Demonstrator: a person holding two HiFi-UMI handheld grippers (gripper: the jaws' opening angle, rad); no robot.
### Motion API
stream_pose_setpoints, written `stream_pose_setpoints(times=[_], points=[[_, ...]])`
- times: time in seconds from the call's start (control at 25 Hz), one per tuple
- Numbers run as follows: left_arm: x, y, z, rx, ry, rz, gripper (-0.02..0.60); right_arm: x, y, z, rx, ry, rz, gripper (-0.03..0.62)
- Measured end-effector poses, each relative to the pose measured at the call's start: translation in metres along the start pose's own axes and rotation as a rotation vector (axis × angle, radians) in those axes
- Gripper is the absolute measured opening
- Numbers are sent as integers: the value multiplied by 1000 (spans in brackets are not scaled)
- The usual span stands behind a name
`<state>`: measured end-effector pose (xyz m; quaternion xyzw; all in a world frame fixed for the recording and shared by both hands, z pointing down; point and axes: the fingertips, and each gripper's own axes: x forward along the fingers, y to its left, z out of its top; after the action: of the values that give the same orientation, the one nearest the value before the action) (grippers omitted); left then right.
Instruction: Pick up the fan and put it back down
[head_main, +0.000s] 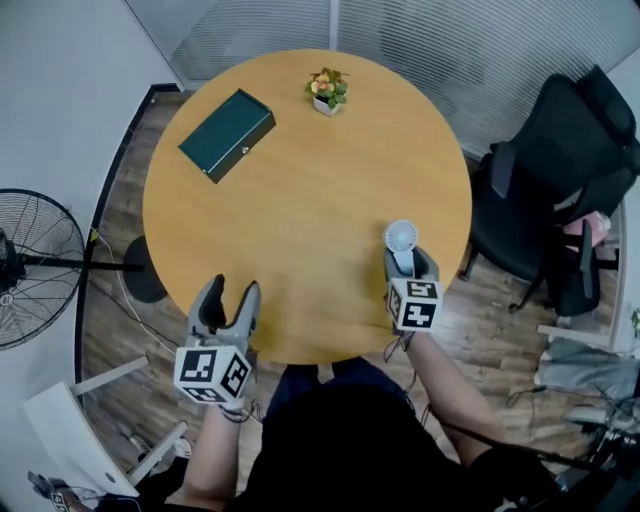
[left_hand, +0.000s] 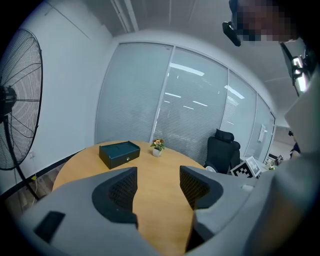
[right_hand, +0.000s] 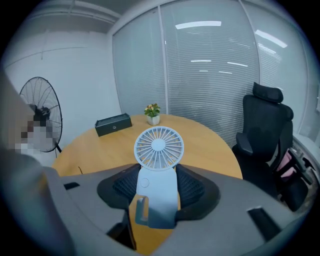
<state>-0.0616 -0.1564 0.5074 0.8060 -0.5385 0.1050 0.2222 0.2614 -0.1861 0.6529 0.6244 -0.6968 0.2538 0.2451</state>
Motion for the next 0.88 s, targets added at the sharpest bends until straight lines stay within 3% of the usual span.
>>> stream_pose_setpoints(times=[0.2, 0.36, 0.64, 0.88], points=[[-19, 1, 3, -9, -37, 56, 262, -16, 41, 37, -102, -120, 200, 222], [-33, 1, 6, -20, -61, 105, 263, -27, 67, 60, -186, -177, 302, 222], [-62, 16, 4, -40, -91, 210, 264, -25, 109, 93, -270, -214, 430, 221], [-89, 38, -9, -70, -92, 273, 262, -14, 148, 119, -308, -247, 488, 221]])
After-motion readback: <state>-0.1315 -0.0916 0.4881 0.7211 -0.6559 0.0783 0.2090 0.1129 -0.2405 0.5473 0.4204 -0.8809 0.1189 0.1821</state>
